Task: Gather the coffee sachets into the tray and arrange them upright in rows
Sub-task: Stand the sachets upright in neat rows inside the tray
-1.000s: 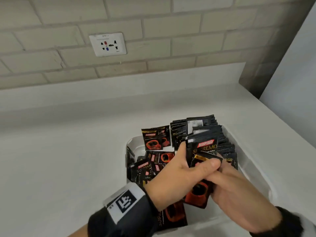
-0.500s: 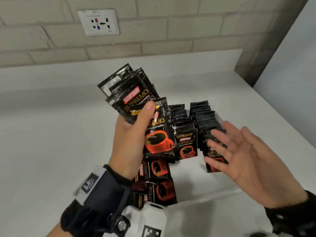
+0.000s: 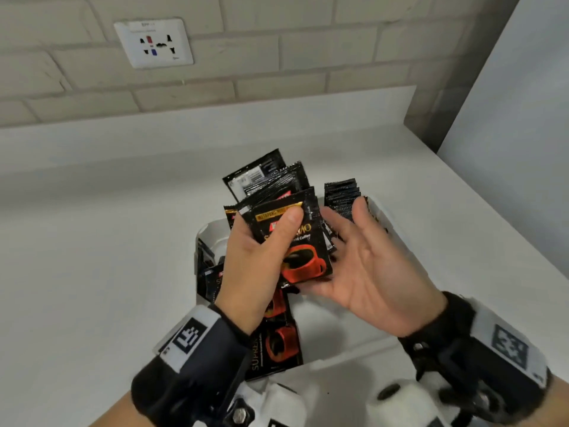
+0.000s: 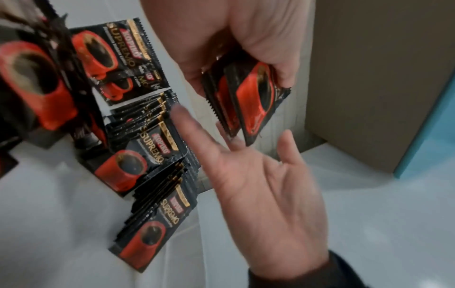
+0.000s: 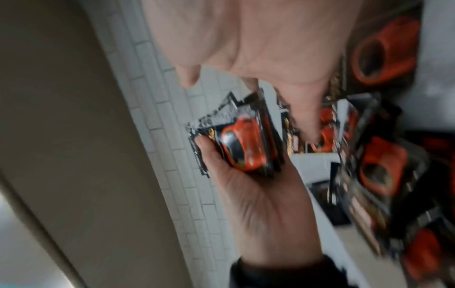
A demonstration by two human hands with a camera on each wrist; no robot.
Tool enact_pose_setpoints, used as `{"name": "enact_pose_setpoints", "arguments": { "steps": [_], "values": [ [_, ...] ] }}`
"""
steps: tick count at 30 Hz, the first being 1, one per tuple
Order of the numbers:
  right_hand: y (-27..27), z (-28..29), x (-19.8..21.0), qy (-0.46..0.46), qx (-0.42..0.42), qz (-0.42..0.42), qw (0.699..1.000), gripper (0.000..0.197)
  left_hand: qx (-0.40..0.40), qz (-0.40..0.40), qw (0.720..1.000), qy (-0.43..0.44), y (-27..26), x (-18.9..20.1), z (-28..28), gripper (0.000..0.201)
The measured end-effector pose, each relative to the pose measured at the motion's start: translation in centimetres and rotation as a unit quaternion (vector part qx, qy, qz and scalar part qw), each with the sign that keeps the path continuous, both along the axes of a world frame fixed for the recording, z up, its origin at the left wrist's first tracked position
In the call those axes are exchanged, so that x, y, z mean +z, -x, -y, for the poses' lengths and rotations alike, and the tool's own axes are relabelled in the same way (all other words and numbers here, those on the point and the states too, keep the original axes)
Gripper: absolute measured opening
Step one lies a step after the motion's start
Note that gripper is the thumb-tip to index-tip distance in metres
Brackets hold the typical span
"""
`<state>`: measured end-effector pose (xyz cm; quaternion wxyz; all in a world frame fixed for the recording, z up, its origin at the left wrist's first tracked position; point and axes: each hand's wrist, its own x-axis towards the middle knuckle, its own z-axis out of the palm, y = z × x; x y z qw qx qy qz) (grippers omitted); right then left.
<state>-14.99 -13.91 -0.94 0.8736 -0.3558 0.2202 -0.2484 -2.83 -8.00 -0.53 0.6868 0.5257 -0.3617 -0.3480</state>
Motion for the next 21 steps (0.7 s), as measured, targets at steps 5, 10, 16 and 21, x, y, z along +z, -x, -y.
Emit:
{"name": "enact_pose_setpoints", "arguments": {
  "steps": [5, 10, 16, 21],
  "values": [
    [0.7, 0.6, 2.1, 0.374, -0.062, -0.177, 0.908, 0.075, -0.022, -0.069, 0.997, -0.019, 0.0, 0.0, 0.1, 0.052],
    [-1.4, -0.4, 0.7, 0.426, 0.011, -0.114, 0.897, 0.073, -0.051, -0.098, 0.993, -0.035, 0.4, 0.1, 0.4, 0.057],
    [-1.2, -0.6, 0.8, 0.316, -0.017, -0.041, 0.948, 0.045, -0.154, -0.209, 0.966, -0.02, -1.3, -0.5, -0.5, 0.08],
    [-1.1, -1.0, 1.2, 0.225, 0.038, -0.005, 0.974, 0.043, -0.243, -0.223, 0.944, -0.032, -1.0, -0.5, -0.4, 0.052]
  ]
}}
